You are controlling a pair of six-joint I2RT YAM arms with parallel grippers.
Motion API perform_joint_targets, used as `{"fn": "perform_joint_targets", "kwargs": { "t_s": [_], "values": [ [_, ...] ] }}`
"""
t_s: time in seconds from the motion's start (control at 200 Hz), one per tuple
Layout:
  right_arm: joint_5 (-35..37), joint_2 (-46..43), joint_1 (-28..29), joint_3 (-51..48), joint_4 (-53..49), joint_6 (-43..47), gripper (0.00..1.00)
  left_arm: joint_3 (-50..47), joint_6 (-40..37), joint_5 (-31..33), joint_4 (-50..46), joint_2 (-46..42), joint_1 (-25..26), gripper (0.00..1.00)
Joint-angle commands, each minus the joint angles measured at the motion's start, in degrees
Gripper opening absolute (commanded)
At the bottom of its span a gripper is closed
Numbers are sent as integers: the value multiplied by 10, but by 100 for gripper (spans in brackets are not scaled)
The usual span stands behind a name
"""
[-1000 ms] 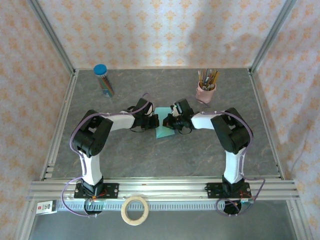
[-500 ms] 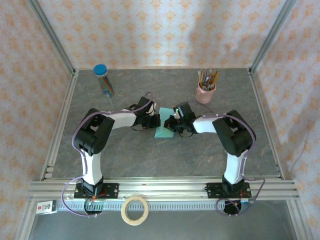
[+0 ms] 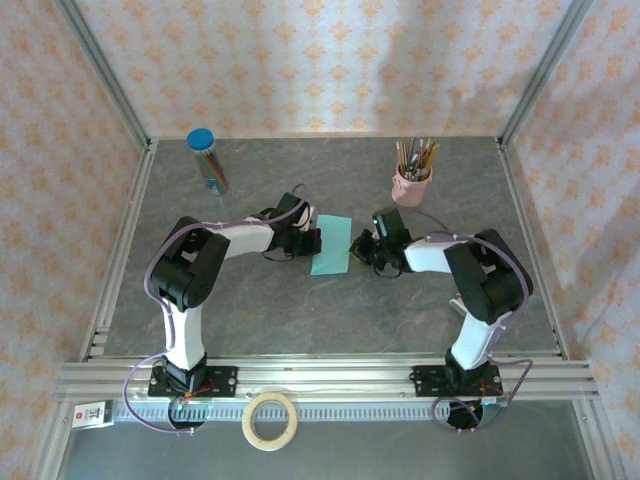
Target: Fold a paper plane with a square sheet of paper (pick it up from the middle)
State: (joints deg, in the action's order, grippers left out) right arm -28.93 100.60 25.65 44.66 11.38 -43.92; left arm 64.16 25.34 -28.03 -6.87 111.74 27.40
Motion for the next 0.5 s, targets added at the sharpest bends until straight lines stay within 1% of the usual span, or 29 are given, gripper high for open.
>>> {"fn": "perform_joint_targets", "kwargs": {
  "t_s": [0.0,0.1,0.25,0.35,0.495],
  "values": [
    [43,-42,-5,7,-23,0,4,-30,-20,73,-110,54,-2,0],
    [10,-54,4,29,-18,31,5,-24,-23,65,-108,53,-2,0],
    [-19,-12,40,80,-50,69,5,-13,-37,56,-111,53,-2,0],
    [-35,22,59,98,-49,71,4,-11,-46,47,-112,52,-2,0],
    [-59,52,65,97,-25,57,2,-8,-54,38,-112,52,-1,0]
  ]
}}
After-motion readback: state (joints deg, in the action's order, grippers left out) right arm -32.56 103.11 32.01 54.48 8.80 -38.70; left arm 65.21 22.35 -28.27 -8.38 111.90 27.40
